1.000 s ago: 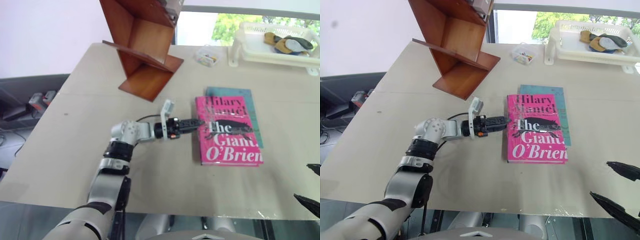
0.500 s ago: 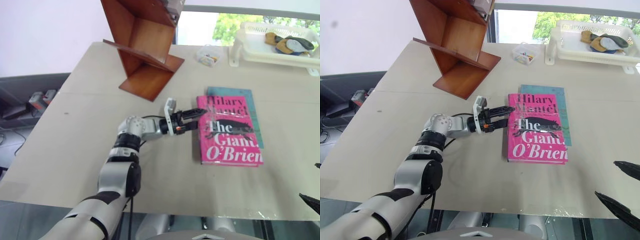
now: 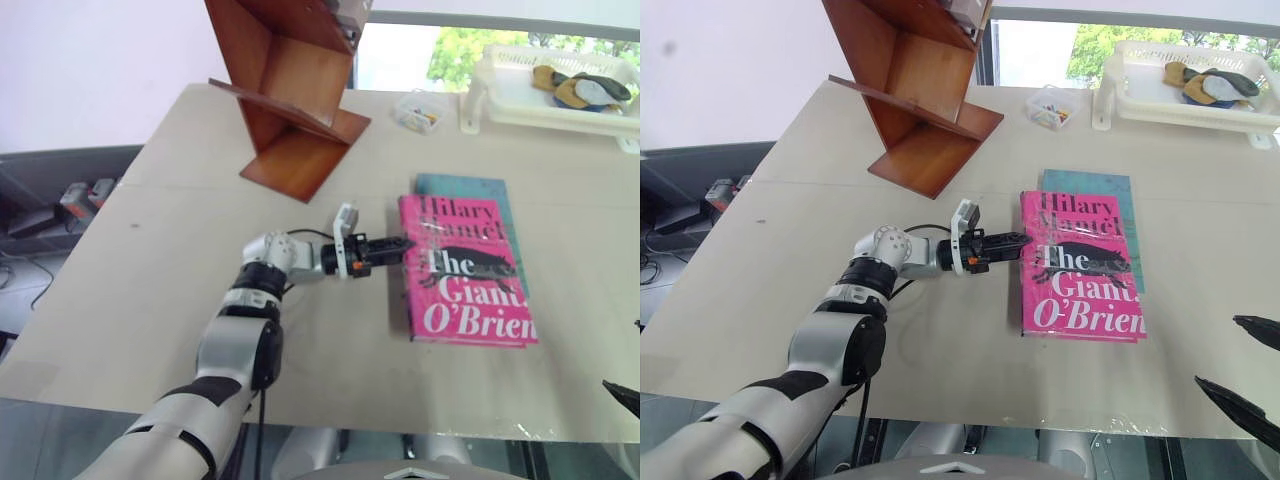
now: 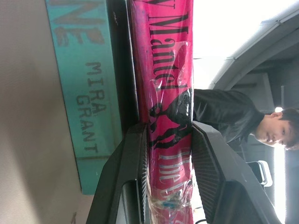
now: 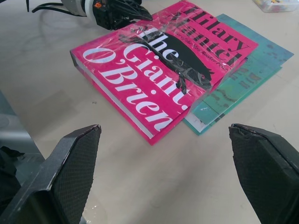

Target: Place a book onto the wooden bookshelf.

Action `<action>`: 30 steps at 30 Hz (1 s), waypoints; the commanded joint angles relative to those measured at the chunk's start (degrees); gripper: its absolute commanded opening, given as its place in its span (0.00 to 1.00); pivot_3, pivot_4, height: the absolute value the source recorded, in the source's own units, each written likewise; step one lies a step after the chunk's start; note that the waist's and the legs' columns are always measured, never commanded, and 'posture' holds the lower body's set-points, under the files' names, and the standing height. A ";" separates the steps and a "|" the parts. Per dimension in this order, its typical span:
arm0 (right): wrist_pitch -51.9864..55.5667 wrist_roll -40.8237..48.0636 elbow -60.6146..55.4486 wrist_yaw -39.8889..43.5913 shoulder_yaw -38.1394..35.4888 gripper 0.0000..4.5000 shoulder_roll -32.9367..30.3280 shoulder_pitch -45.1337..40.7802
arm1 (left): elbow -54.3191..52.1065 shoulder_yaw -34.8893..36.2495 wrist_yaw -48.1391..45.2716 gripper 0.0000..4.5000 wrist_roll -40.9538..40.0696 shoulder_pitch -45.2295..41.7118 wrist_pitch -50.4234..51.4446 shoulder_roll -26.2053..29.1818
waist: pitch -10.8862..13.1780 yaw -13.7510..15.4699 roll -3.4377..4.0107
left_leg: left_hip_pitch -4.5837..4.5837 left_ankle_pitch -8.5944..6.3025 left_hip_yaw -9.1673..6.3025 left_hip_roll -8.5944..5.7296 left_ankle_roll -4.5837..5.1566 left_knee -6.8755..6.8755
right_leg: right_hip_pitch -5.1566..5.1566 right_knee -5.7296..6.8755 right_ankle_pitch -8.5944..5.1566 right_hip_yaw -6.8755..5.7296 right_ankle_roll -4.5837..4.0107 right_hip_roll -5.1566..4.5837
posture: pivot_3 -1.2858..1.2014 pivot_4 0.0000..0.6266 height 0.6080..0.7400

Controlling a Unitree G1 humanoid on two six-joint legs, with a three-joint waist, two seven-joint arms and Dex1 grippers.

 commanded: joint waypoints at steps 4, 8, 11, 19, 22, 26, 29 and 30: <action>-1.74 -0.53 0.31 0.13 -0.94 1.00 0.08 -0.40 | 0.25 0.37 -2.24 0.17 0.86 -0.59 0.48 0.19 | 0.00 -0.03 0.00 | 0.00 0.00 0.00 0.00 0.00 0.00 | 0.00 0.00 0.00 0.00 0.00 0.00 | 0.52 0.24 1.00; -2.23 -1.19 0.85 0.33 -0.26 1.00 -0.04 -0.67 | 0.17 1.08 -2.05 0.05 1.37 -1.03 -0.36 0.22 | 0.00 -0.04 0.00 | 0.01 0.00 0.01 0.00 0.00 0.00 | 0.00 0.00 0.00 0.00 0.00 0.00 | 0.52 0.24 1.00; -2.41 -1.35 1.10 0.39 0.13 1.00 -0.14 -0.98 | -1.80 2.54 -2.38 0.05 0.31 -1.99 -0.14 0.78 | 0.00 -0.05 -0.01 | 0.00 0.00 0.00 0.00 0.00 0.00 | 0.00 0.01 0.00 0.01 0.00 0.00 | 0.52 0.24 1.00; -2.22 2.71 5.20 0.15 0.75 1.00 -0.21 -5.84 | -19.51 3.97 -3.62 0.05 -4.19 -4.05 -1.11 2.27 | 0.09 -0.07 -0.15 | -0.05 0.00 -0.03 0.01 0.00 0.02 | -0.02 -0.01 0.01 0.04 0.00 -0.12 | 0.52 0.24 1.00; -1.91 4.79 9.92 0.86 2.06 1.00 -0.62 -9.44 | -30.04 0.13 -4.22 0.05 -1.87 -4.11 -7.34 4.05 | 0.12 -0.11 -0.20 | -0.05 0.00 -0.01 0.03 0.00 0.02 | 0.00 -0.05 0.01 0.08 -0.01 -0.19 | 0.52 0.24 1.00; -0.89 6.04 12.71 0.76 4.67 1.00 -2.48 -13.67 | -37.47 -2.04 -5.48 0.05 -0.45 -5.40 -14.56 6.40 | 0.12 -0.22 -0.18 | 0.00 0.00 0.07 0.04 0.00 0.00 | -0.01 -0.03 0.02 0.10 -0.01 -0.18 | 0.52 0.24 1.00; 0.07 6.96 14.72 0.53 6.96 1.00 -4.10 -17.79 | -42.84 -5.20 -6.99 0.05 4.71 -6.23 -26.00 9.26 | 0.09 -0.16 -0.13 | 0.02 0.00 0.09 0.05 0.00 0.02 | 0.00 0.00 0.02 0.09 -0.01 -0.16 | 0.52 0.24 1.00; 0.25 6.96 15.63 0.55 7.76 1.00 -4.73 -19.15 | -44.67 -7.00 -8.21 0.05 8.00 -6.10 -32.16 10.59 | 0.12 -0.29 -0.18 | 0.02 0.00 0.09 0.05 0.00 0.02 | 0.00 0.00 0.02 0.08 -0.01 -0.15 | 0.52 0.24 1.00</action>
